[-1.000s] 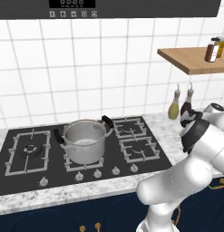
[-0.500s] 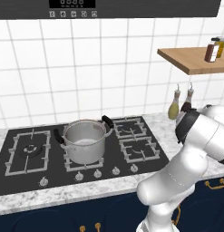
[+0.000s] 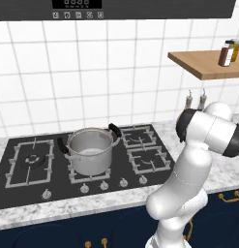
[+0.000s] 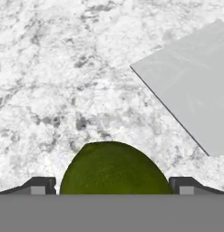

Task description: Put the lime and carrot in the pot. Retrieve the spatula and lightly stir the vegetables in the pot.

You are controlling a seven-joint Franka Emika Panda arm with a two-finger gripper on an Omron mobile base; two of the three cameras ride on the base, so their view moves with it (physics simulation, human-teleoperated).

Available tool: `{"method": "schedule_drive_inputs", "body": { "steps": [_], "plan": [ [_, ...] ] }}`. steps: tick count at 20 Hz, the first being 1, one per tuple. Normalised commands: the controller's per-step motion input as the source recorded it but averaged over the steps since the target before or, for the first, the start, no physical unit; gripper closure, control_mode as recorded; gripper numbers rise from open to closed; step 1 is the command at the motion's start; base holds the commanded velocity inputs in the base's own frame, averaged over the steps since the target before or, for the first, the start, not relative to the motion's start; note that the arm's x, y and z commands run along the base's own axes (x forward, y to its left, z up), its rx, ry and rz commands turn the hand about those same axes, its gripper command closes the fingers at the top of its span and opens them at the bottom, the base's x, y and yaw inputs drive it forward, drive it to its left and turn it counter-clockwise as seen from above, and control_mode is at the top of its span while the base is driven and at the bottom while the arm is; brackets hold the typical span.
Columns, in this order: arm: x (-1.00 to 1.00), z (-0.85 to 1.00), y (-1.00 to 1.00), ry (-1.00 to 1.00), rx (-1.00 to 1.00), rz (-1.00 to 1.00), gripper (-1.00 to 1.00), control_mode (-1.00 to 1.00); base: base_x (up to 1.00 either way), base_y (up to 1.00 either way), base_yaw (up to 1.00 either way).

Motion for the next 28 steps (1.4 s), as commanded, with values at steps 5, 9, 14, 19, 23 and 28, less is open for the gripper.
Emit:
{"method": "schedule_drive_inputs", "body": {
  "steps": [5,9,14,19,23,28],
  "plan": [
    [-0.08,-0.23,-0.08,0.03,0.00,0.00,1.00,-1.00,0.00,0.00,0.00],
    [-0.40,0.03,-0.01,-0.01,0.03,0.00,1.00,-1.00,0.00,0.00,0.00],
    [-0.75,0.62,0.20,-0.12,0.10,0.00,1.00,-1.00,0.00,0.00,0.00],
    [-0.73,0.80,0.64,-0.09,0.02,0.00,1.00,-1.00,0.00,0.00,0.00],
    [-0.62,0.75,0.91,-0.20,-0.14,0.00,1.00,-1.00,0.00,0.00,0.00],
    [-0.36,0.85,0.79,-0.01,-0.16,0.00,1.00,-1.00,0.00,0.00,0.00]
  ]
}}
